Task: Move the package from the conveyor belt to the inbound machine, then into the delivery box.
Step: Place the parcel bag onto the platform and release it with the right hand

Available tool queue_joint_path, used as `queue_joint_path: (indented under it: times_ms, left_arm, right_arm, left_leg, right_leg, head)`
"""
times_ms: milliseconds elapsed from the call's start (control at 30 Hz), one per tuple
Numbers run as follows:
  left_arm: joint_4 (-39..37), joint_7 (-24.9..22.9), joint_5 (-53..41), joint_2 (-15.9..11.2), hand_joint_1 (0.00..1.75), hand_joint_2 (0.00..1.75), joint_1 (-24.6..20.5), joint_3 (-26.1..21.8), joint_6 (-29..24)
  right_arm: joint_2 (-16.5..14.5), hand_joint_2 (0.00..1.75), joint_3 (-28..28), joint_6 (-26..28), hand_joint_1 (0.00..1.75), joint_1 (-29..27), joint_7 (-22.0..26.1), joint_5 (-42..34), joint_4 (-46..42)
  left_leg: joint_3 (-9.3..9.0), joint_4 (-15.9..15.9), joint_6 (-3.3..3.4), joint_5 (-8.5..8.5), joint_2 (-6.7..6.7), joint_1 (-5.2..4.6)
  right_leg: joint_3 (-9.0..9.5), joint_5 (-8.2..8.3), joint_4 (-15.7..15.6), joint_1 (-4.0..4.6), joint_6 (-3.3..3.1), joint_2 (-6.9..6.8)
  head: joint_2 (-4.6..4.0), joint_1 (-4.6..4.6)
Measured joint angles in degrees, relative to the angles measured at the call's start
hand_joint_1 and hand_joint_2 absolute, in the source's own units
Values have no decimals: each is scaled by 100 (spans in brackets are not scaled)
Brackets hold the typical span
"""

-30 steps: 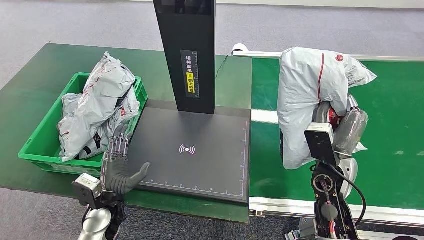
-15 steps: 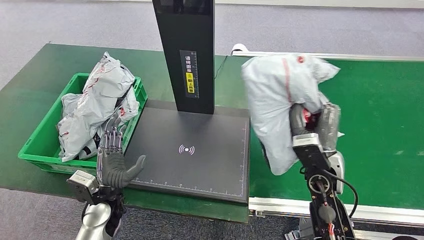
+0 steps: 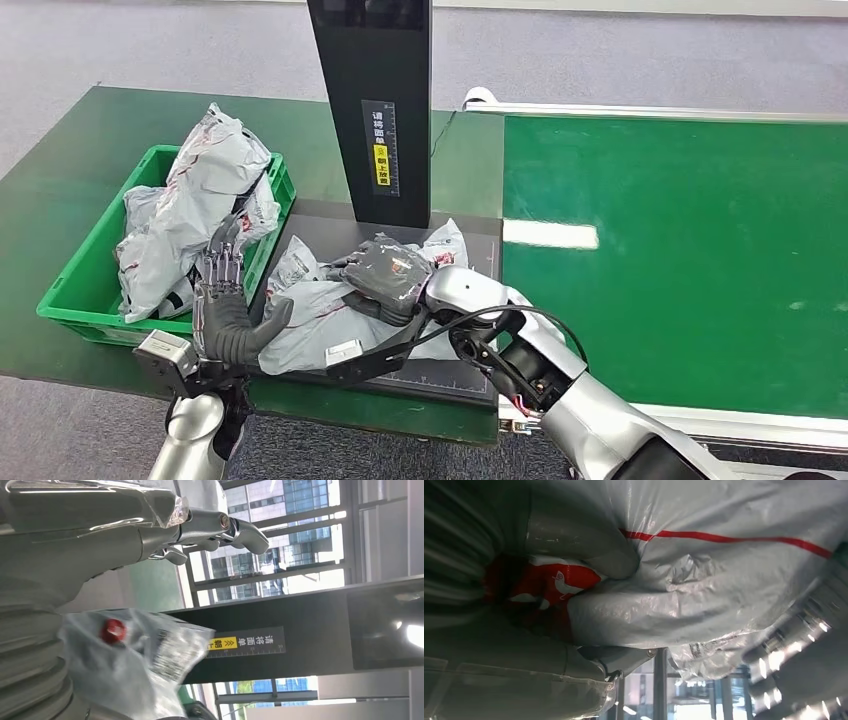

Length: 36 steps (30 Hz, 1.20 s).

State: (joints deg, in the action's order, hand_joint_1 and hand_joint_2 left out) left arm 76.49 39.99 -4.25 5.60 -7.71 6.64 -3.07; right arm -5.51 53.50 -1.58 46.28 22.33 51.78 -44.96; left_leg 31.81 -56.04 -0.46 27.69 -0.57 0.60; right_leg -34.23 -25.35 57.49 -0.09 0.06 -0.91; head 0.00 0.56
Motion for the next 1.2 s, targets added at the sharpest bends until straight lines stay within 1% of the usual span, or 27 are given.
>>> queue_joint_path:
  times_ms: [200,367,467,533,700,767,833,900,1000,1200]
  left_arm:
    - [-4,-24,-21,-7,0,175,9,0,65]
    - [-5,-33,-59,-4,0,175,30,1,114]
    - [-9,-45,-71,1,0,175,32,7,144]
    - [-21,-54,-81,7,0,175,24,15,153]
    - [-121,-84,-95,15,0,175,-74,127,184]
    - [-174,-92,-87,16,0,175,-119,182,189]
    - [-225,-96,-73,17,0,175,-155,229,189]
    - [-284,-96,-59,17,0,175,-198,275,195]
    - [-393,-96,-32,17,0,175,-301,367,203]
    - [-655,-53,84,19,0,175,-583,572,174]
  right_arm:
    - [-120,175,519,624,175,220,-514,413,470]
    - [-275,175,773,1043,175,256,-1213,671,1038]
    - [-349,175,777,1397,175,255,-1493,618,1412]
    - [-383,175,744,1541,175,255,-1624,560,1618]
    - [-450,175,520,1702,175,252,-1710,372,2020]
    - [-473,175,434,1801,164,247,-1795,365,2133]
    - [-488,175,346,1935,77,242,-1828,336,2218]
    - [-491,175,243,2106,0,237,-1771,274,2281]
    - [-491,175,69,2433,0,230,-1579,171,2355]
    - [-491,175,-377,3231,0,180,-1016,-186,2422]
  left_leg:
    - [-2,0,0,0,-1,1]
    - [-3,0,-1,0,0,4]
    - [-4,0,0,0,-2,3]
    - [-4,-1,0,0,-1,3]
    - [-4,-2,0,0,-1,3]
    - [-4,-1,0,0,-1,3]
    - [-4,-1,-1,0,-2,3]
    - [-4,-1,-1,0,-2,3]
    - [-5,-1,0,0,-2,3]
    - [-5,-2,0,0,-2,3]
  right_leg:
    - [-1,0,0,2,0,1]
    - [-1,0,0,5,-1,1]
    - [-1,0,0,5,-1,1]
    - [-1,0,0,4,-1,1]
    - [-1,1,0,3,-1,1]
    - [-1,1,0,4,-1,2]
    - [-2,1,0,4,-1,2]
    - [-2,1,0,4,-1,2]
    - [-2,1,0,4,-1,2]
    - [-1,1,0,4,-1,2]
  head:
    - [0,1]
    - [0,1]
    - [0,0]
    - [0,0]
    - [0,1]
    - [0,1]
    - [0,1]
    - [0,1]
    - [0,1]
    - [0,1]
